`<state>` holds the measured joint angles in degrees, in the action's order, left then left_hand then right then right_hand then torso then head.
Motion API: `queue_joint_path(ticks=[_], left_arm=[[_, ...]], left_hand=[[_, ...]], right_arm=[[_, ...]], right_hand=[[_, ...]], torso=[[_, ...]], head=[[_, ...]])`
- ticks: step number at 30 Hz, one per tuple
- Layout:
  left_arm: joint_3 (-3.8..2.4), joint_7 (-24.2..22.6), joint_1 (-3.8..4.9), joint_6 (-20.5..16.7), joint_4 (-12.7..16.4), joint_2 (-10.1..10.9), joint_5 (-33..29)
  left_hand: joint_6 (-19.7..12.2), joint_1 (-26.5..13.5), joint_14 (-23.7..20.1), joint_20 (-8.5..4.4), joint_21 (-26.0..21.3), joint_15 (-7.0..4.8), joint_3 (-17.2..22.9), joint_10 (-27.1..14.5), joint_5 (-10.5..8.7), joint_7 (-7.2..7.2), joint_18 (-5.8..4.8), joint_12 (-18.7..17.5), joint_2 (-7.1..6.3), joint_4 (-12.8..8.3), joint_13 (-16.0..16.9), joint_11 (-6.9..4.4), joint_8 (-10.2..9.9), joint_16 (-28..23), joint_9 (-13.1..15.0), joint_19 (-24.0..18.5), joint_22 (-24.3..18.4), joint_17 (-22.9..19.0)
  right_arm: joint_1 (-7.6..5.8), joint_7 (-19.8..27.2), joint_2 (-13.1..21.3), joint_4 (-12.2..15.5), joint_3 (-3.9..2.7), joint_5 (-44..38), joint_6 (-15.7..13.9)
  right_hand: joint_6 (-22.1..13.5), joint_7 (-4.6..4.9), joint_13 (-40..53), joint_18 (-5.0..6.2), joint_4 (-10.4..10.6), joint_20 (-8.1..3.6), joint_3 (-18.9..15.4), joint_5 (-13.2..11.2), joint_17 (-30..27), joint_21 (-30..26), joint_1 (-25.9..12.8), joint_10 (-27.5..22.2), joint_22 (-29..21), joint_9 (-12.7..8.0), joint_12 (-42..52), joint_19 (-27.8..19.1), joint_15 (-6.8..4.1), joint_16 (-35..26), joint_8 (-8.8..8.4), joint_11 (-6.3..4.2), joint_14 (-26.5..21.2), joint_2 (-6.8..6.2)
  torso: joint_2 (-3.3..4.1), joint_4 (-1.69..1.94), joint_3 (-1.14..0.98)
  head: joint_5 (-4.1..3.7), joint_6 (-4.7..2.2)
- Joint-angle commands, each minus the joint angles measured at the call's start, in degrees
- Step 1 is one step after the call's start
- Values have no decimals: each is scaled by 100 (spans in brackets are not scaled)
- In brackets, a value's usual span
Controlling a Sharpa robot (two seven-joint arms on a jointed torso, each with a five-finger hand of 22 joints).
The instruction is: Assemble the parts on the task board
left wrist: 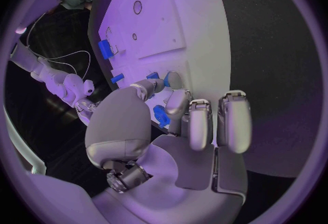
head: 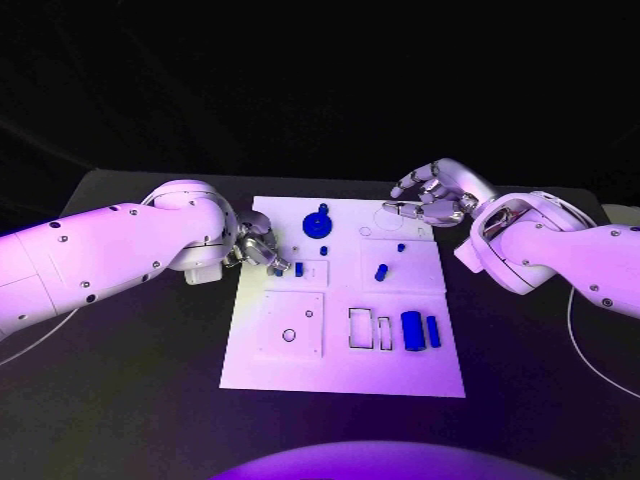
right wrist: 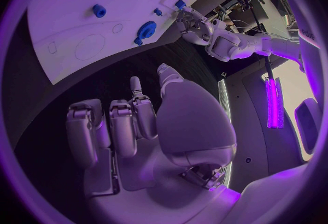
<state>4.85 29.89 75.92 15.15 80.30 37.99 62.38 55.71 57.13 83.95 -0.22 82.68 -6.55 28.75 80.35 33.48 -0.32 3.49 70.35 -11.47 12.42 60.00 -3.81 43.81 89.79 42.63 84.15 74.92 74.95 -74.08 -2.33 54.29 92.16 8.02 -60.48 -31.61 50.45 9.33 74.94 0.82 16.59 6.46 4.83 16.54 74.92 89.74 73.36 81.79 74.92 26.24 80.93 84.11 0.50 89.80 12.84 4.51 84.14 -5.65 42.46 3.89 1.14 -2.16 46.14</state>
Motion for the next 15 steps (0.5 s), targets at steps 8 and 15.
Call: queue_joint_path(ticks=[8, 15], left_arm=[[-12, -12, -20, -14, 31, 52, -28], [-28, -15, -20, -81, 56, 103, -21]], left_hand=[[-21, 38, 605, -38, -48, -34, -302, -74, -367, 29, -65, -92, -81, 241, -69, -6, -23, 21, -9, 136, 188, 1505], [-34, 59, 605, -38, -60, -33, -418, -89, -526, 35, -62, -105, -91, 385, -79, -1, -18, 21, -6, 132, 177, 1505]], right_arm=[[3, 24, 6, 11, 0, -61, 27], [3, 27, 9, 12, 0, -61, 25]], right_hand=[[-2, -43, 656, -82, 7, -35, 29, 32, 1405, 26, -49, -32, 1508, 4, -23, 589, -39, -16, 31, -26, 561, -12], [-5, -42, 658, -82, 7, -35, 28, 31, 1399, 26, -53, -30, 1508, 3, -21, 589, -39, -18, 31, -26, 560, -14]], torso=[[5, 2, 3], [4, 3, 3]], head=[[-8, -14], [-11, -14]])
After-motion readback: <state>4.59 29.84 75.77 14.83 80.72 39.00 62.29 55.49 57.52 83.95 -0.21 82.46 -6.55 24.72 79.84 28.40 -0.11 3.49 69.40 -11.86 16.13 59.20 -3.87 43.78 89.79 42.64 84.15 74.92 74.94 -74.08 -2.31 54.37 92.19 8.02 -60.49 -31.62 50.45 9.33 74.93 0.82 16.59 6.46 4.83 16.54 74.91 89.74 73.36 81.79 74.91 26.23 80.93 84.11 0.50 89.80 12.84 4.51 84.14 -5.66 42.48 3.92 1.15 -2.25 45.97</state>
